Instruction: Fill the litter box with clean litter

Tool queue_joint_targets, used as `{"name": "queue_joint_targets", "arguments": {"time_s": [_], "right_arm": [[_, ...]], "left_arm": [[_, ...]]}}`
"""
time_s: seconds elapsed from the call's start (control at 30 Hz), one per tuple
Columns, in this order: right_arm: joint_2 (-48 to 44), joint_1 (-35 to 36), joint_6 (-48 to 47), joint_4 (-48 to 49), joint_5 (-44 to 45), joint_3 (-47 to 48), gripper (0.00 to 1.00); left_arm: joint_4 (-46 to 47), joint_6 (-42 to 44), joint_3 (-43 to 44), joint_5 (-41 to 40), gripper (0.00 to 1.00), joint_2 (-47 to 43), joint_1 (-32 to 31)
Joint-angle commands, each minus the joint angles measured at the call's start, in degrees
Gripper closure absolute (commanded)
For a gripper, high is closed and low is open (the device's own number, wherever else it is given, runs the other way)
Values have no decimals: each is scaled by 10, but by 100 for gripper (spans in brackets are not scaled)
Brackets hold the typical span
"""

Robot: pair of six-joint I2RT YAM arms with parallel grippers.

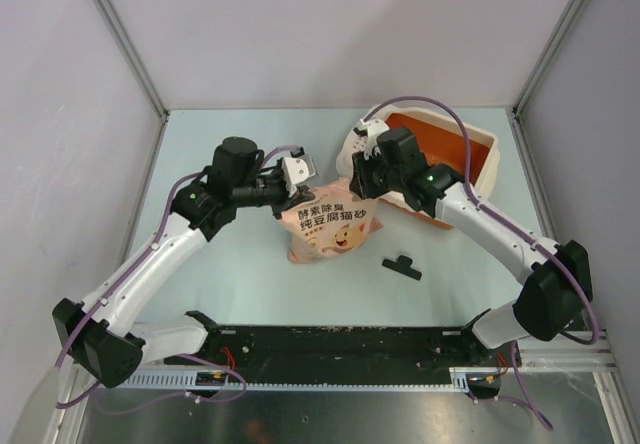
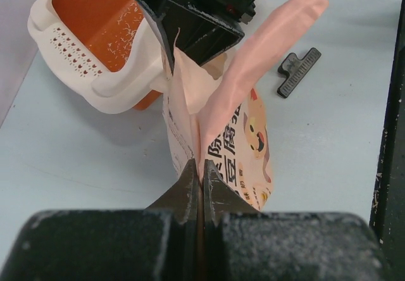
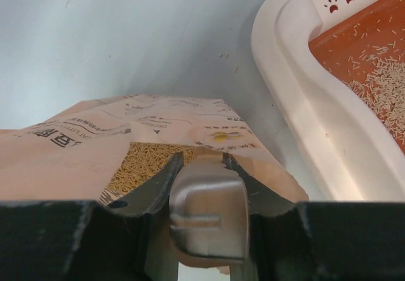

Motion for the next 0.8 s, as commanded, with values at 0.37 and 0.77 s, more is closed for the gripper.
{"name": "queue_joint_targets", "arguments": {"time_s": [0.37,0.77], "right_arm": [[13,-44,245,244,-212,-149,100],[51,-222,448,349,-403,-129,100]], "left_arm": [[56,8,5,20,100,-28,8],[19,43,18,-54,100,-4,9]]}}
